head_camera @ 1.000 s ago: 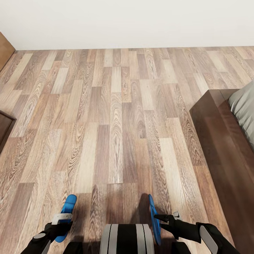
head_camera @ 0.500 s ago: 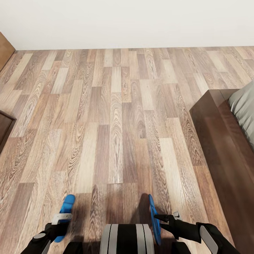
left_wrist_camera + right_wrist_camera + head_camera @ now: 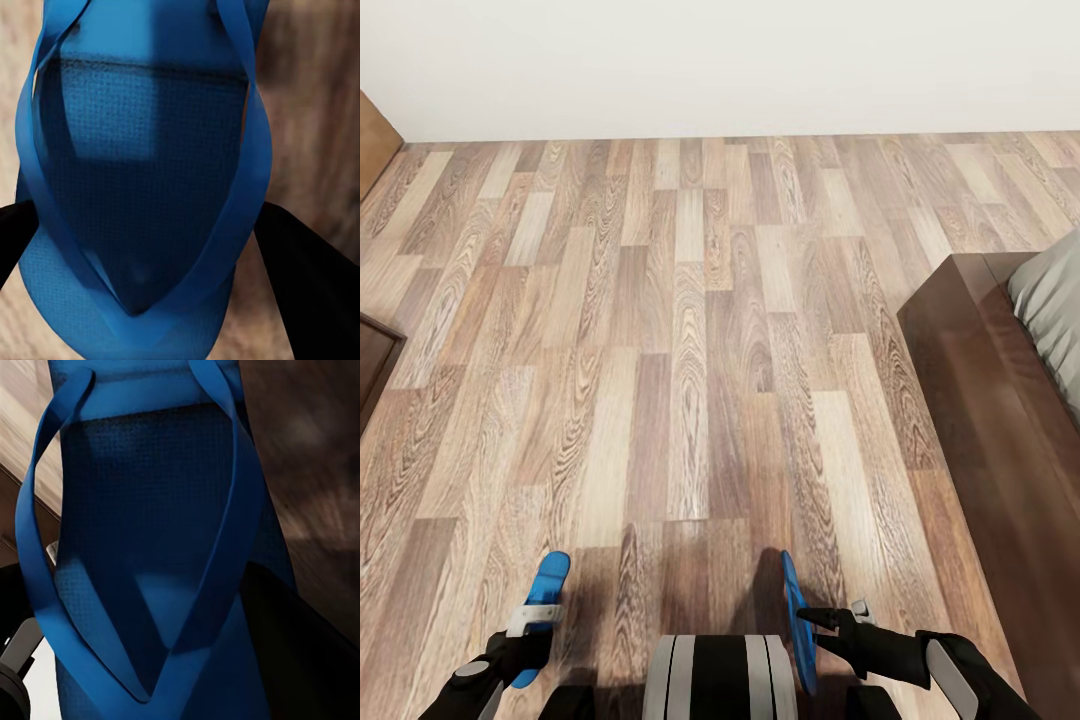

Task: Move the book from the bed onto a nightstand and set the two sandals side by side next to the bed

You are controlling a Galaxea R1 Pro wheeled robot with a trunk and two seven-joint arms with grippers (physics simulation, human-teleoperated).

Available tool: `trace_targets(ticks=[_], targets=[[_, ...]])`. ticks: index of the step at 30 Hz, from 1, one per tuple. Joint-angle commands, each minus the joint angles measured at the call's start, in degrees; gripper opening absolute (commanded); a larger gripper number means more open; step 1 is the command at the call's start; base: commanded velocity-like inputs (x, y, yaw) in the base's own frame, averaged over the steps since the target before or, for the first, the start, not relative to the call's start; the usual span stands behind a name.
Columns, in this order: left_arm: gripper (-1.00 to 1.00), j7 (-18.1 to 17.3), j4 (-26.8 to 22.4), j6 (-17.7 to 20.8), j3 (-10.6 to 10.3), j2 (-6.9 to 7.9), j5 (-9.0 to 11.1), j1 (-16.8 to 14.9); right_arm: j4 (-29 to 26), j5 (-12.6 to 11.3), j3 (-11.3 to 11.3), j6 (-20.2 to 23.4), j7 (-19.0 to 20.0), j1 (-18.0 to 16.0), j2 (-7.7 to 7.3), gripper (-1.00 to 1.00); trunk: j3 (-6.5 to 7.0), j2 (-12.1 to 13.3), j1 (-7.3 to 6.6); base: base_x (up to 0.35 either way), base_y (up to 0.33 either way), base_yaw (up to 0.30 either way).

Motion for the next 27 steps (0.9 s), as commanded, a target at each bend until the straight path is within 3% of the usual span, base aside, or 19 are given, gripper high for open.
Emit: trace_targets(ticks=[1, 12, 15, 27], targets=[[-1.00, -0.51, -0.12, 0.33, 0.42, -0.08, -0.63, 0.00, 0.00, -0.04, -0.12, 0.32, 0.07, -0.01, 0.00, -1.00, -0.03, -0.01, -0.01, 0.000, 0.000, 0.000], [-1.00, -0.51, -0.12, 0.37, 0.42, -0.08, -0.63, -0.02, 0.00, -0.04, -0.12, 0.32, 0.13, -0.01, -0.01, -1.00, 2.19, 0.12, -0.27, 0.000, 0.000, 0.000], [-1.00, -0.51, -0.12, 0.37, 0.42, -0.07, -0.61, -0.01, 0.00, -0.04, -0.12, 0.32, 0.12, -0.01, -0.01, -1.00, 2.19, 0.12, -0.27, 0.000, 0.000, 0.000], [-1.00, -0.58, -0.12, 0.40, 0.42, -0.11, -0.48, 0.00, -0.02, -0.04, -0.17, 0.32, 0.16, -0.01, -0.15, -1.00, 4.84, 0.28, -0.58, 0.000, 0.000, 0.000]])
